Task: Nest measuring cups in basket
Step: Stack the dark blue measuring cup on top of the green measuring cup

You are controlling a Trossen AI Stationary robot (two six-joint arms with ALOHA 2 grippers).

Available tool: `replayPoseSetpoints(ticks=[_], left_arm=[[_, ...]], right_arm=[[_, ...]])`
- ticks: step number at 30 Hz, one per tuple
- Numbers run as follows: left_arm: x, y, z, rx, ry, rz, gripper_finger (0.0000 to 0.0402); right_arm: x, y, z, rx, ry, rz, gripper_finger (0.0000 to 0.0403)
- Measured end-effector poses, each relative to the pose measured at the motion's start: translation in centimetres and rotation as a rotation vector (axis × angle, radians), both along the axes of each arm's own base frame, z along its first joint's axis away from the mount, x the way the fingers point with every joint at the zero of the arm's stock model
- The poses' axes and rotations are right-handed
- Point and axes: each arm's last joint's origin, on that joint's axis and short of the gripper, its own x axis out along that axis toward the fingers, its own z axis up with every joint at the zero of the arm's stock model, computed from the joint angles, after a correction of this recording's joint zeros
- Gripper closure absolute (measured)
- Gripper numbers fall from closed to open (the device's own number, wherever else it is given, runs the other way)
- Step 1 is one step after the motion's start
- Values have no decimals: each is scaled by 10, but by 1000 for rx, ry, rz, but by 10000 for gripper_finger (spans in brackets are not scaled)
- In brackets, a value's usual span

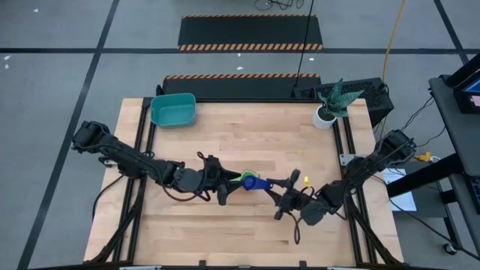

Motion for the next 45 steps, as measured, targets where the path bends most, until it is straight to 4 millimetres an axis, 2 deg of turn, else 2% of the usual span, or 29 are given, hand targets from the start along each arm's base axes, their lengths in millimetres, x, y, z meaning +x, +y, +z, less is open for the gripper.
replayPoseSetpoints(ticks=[18,22,35,39,45], left_arm=[[0,2,-4,-17,45,-35,194],[0,2,-4,-17,46,-35,223],[-1,3,-9,8,88,-38,363],[0,5,-9,-1,91,-30,379],[0,6,-9,-25,87,-19,380]], right_arm=[[0,-2,-2,16,3,-12,261],[0,-2,-2,15,2,-15,261],[1,-2,-1,19,-5,-18,261],[0,-2,-1,15,-3,-21,261],[0,-2,-2,13,-2,-22,261]])
